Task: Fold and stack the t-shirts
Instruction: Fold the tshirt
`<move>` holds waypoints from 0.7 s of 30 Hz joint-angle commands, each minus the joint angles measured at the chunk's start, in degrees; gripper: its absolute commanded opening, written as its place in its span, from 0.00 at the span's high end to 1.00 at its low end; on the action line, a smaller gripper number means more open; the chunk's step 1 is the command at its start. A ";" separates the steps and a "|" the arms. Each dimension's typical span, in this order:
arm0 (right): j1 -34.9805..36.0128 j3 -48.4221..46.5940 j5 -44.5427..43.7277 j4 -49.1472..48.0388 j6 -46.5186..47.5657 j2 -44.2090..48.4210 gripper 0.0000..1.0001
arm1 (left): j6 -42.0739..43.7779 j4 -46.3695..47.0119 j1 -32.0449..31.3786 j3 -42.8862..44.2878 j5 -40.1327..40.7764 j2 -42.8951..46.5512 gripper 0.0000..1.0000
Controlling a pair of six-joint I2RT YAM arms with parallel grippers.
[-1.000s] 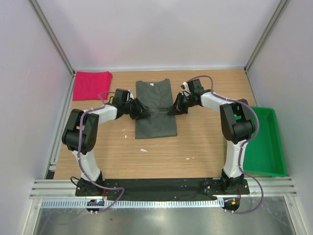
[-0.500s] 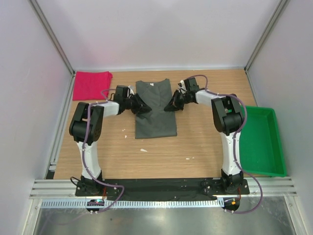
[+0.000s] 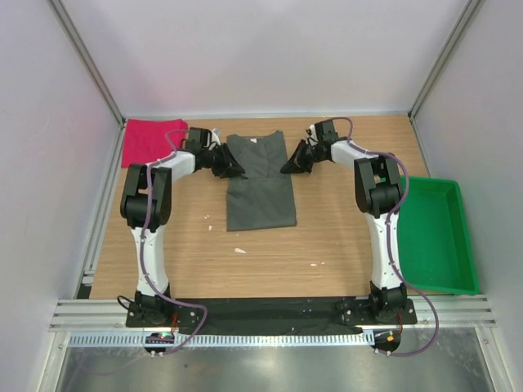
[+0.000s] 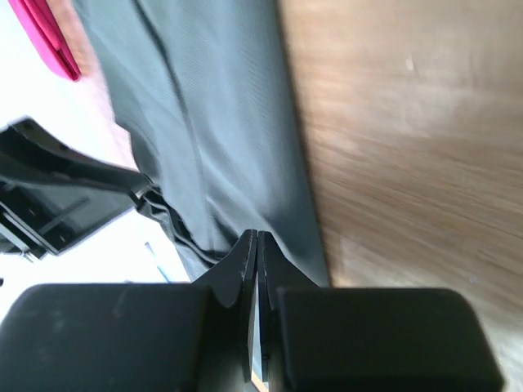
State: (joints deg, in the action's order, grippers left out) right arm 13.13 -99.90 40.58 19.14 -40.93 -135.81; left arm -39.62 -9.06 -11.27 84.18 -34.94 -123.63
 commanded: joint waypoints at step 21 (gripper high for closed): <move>2.26 11.74 5.83 -12.63 -6.63 7.41 0.89 | -6.27 18.03 -1.57 -18.44 -6.55 9.22 0.79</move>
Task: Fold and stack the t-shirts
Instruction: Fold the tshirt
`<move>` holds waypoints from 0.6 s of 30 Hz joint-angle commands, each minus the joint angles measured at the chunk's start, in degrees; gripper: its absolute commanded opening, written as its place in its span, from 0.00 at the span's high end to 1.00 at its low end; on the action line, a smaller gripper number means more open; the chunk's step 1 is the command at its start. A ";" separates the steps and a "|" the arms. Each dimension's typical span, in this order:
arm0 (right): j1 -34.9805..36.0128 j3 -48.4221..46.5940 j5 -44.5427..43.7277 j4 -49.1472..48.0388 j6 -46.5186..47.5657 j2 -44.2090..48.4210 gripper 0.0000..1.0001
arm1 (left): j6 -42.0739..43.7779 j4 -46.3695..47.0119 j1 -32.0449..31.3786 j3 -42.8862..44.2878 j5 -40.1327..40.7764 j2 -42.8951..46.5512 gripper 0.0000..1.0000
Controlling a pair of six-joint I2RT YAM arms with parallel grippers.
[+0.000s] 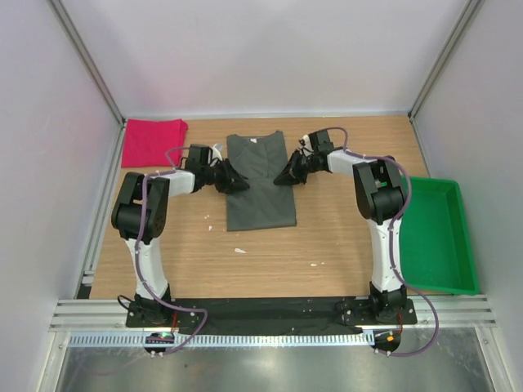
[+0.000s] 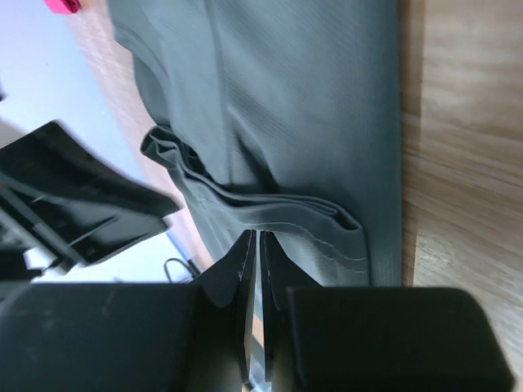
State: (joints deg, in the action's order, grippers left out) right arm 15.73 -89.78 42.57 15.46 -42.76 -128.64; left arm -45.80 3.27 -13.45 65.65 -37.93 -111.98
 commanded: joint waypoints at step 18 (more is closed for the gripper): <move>-5.09 -2.51 -4.68 14.94 13.14 7.42 0.87 | 5.90 -7.83 4.06 4.84 -6.72 5.79 0.67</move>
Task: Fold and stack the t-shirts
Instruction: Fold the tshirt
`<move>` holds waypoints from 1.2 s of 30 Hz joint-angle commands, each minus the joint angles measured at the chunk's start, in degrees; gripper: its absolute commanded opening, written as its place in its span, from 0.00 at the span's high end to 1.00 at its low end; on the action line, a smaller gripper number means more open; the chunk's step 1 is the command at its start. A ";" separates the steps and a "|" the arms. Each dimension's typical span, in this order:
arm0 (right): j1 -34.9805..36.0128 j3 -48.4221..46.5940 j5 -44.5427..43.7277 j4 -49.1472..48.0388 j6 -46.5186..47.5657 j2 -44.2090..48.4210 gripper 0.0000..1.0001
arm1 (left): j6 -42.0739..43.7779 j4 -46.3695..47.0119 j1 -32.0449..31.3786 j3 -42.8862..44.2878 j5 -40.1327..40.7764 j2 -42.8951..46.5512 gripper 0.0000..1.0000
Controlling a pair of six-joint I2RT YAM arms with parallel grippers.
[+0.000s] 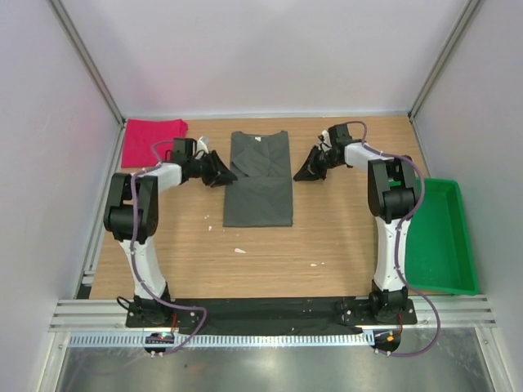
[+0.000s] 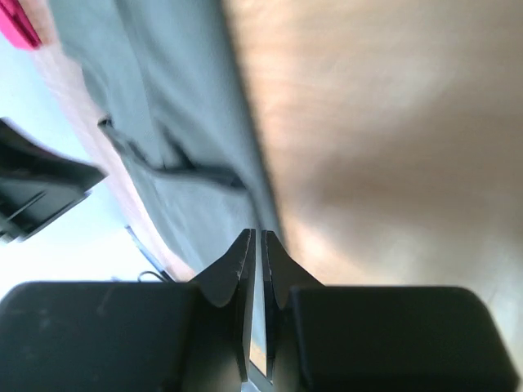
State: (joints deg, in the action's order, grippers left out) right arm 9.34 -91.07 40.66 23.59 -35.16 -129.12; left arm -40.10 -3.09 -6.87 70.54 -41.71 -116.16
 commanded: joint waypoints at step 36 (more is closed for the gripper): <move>12.19 51.59 -10.43 -9.95 -3.67 46.32 0.60 | -3.39 -21.86 -9.92 -31.95 19.02 54.97 0.19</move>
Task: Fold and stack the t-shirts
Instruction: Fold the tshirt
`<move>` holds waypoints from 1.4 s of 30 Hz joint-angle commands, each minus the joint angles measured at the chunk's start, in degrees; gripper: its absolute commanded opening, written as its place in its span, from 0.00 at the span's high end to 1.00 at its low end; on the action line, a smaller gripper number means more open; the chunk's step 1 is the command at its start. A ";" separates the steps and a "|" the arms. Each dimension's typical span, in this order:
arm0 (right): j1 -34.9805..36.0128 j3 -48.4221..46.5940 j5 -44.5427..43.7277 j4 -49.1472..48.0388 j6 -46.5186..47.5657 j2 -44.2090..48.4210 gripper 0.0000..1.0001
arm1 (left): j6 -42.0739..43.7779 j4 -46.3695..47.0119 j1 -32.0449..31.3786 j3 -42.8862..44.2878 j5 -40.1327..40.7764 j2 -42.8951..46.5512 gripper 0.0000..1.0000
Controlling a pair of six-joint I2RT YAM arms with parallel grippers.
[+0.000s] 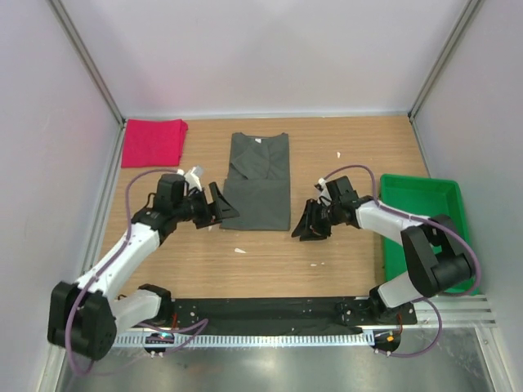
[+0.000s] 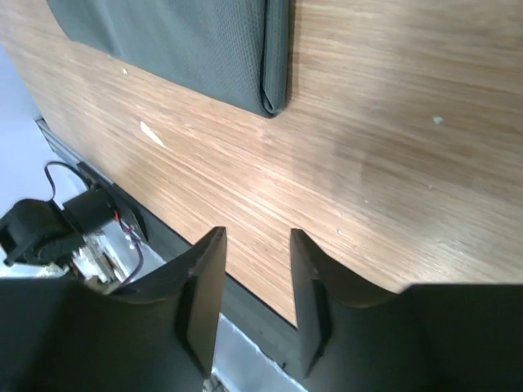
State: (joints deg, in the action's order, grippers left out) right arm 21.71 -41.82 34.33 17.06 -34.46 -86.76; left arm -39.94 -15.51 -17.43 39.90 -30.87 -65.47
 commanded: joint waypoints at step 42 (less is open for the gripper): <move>1.22 5.08 -10.86 -19.61 -18.00 -4.82 0.52 | -21.67 10.40 6.36 -6.41 14.62 -24.26 0.75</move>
State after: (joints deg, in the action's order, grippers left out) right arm 22.55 -35.97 25.63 -4.27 -52.69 -90.94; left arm -63.59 -3.90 -11.42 33.95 -20.88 -86.78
